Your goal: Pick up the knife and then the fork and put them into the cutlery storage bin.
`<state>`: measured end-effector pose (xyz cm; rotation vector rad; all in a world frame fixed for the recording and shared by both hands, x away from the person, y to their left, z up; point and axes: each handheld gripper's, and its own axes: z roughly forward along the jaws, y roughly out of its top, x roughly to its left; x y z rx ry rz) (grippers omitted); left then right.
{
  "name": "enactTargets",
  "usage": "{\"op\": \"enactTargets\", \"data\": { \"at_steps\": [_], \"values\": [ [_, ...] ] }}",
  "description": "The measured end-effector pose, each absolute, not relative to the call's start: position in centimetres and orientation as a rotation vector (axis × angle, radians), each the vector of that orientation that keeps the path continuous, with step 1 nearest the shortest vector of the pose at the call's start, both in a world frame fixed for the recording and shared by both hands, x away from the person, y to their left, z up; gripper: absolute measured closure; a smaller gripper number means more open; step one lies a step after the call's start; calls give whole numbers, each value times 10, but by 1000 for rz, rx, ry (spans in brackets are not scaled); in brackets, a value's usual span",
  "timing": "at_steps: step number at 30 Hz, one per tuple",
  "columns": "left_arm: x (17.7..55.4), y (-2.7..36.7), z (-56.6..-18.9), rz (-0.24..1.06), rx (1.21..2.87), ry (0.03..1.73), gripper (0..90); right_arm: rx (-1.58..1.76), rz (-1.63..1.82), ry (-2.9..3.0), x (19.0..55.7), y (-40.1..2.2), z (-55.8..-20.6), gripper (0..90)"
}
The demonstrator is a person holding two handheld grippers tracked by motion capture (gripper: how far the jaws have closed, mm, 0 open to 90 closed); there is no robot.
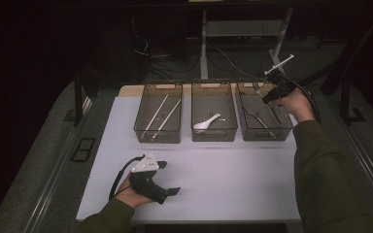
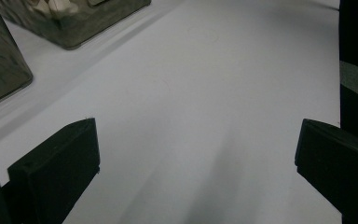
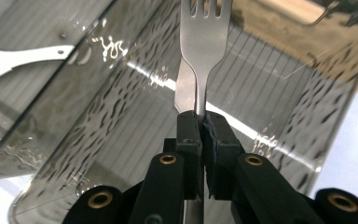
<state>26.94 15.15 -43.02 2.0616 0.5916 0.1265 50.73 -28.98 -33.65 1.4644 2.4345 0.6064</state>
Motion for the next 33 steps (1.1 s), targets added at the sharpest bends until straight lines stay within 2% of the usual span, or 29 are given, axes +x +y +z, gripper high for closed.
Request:
{"op": "enactTargets", "data": {
  "at_steps": [13,27,33],
  "values": [
    [270,151,-431,123,2080,582,0,1514,572,2483,509,-288,-373,847],
    [271,151,-431,121,2077,581,0,1569,507,2509,510,-287,-393,840],
    [270,151,-431,119,2076,581,0,1572,516,2491,510,-286,-393,754]
  ]
}}
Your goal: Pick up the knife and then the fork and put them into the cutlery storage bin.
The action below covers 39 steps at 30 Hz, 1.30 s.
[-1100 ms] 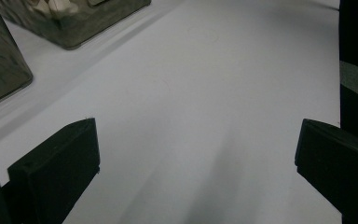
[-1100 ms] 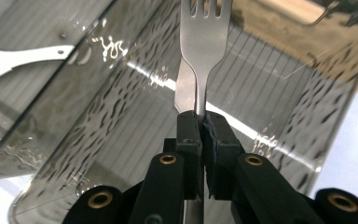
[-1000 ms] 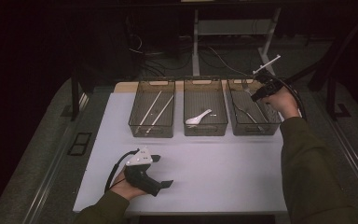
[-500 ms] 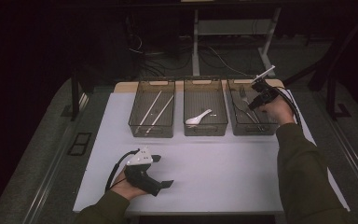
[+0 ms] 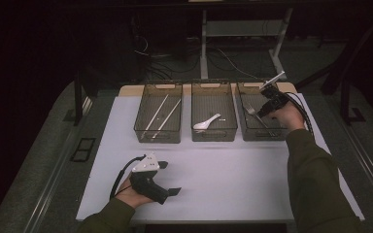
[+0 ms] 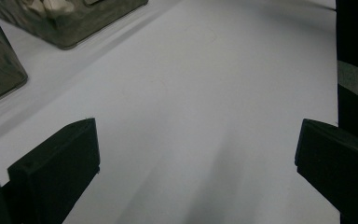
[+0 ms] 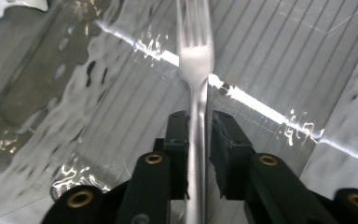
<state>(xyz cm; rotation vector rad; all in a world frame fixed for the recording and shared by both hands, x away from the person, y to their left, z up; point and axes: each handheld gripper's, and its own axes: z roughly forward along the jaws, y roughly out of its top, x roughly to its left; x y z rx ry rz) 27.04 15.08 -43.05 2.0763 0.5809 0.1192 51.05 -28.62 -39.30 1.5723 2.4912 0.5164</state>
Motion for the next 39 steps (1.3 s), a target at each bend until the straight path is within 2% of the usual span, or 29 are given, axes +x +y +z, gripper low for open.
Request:
{"op": "enactTargets", "data": {
  "at_steps": [7,16,22,34,39],
  "values": [
    [271,151,-430,121,2080,576,0,1567,609,2464,508,-289,-384,668],
    [270,150,-430,124,2080,578,0,1540,805,2433,494,-292,-367,497],
    [271,151,-430,125,2078,579,0,1508,882,2416,482,-296,-361,414],
    [279,158,-428,143,2061,577,0,1446,1014,2369,457,-307,-357,354],
    [283,162,-428,148,2047,583,0,1408,1012,2345,449,-303,-357,296]
  ]
}}
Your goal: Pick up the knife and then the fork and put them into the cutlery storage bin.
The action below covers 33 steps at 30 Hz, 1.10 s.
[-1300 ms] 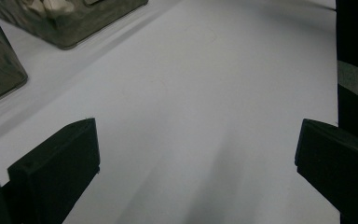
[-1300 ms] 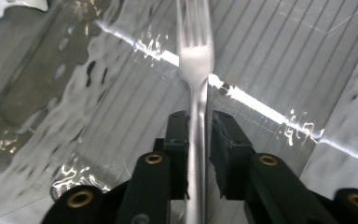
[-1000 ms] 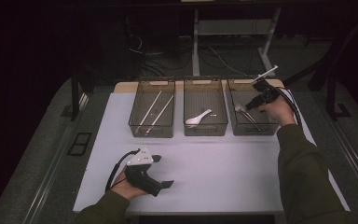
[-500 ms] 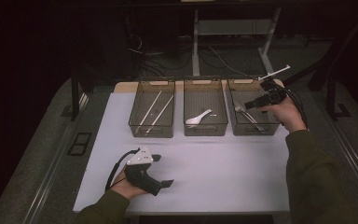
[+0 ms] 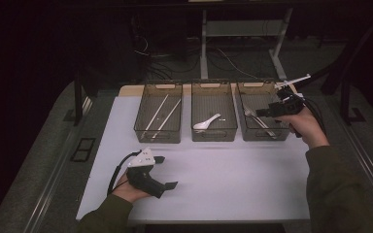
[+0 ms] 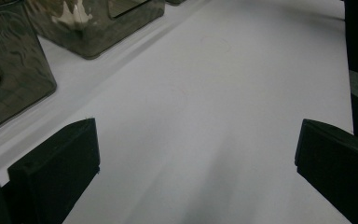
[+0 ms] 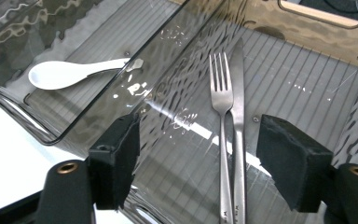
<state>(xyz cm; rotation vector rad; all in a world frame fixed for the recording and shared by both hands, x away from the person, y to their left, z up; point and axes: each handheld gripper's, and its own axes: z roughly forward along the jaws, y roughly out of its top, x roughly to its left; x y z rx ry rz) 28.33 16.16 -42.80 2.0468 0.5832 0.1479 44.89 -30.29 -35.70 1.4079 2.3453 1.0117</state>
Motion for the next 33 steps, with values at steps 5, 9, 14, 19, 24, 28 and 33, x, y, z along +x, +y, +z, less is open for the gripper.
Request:
{"op": "enactTargets", "data": {
  "at_steps": [5,9,14,19,24,28,33],
  "values": [
    [284,162,-429,148,2047,579,0,1381,1056,2308,440,-303,-357,267],
    [285,163,-429,155,2053,576,0,1363,1092,2294,431,-302,-357,215],
    [284,164,-429,160,2051,576,0,1324,1153,2273,417,-299,-356,196],
    [283,164,-429,158,2052,577,0,1279,1157,2268,403,-294,-360,182],
    [283,164,-429,157,2048,579,0,1260,1190,2264,391,-293,-364,181],
    [283,164,-429,156,2049,582,0,1242,1209,2264,382,-294,-366,181],
    [283,163,-430,154,2054,579,0,1220,1237,2250,369,-296,-366,181]
  ]
}}
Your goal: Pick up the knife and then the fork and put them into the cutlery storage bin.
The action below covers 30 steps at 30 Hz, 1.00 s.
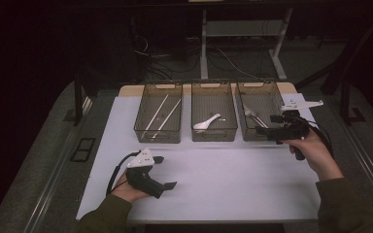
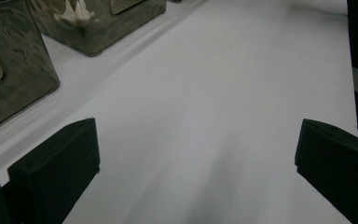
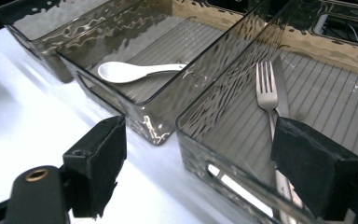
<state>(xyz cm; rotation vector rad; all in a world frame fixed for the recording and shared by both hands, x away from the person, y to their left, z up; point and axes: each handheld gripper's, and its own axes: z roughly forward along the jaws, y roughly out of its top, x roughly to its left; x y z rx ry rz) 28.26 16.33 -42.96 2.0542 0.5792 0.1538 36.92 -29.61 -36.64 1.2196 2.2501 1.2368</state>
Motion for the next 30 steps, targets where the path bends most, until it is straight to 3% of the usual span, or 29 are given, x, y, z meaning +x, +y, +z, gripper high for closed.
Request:
{"op": "enactTargets", "data": {
  "at_steps": [30],
  "values": [
    [281,164,-429,163,2057,583,0,1128,1295,2246,311,-296,-393,180]
  ]
}}
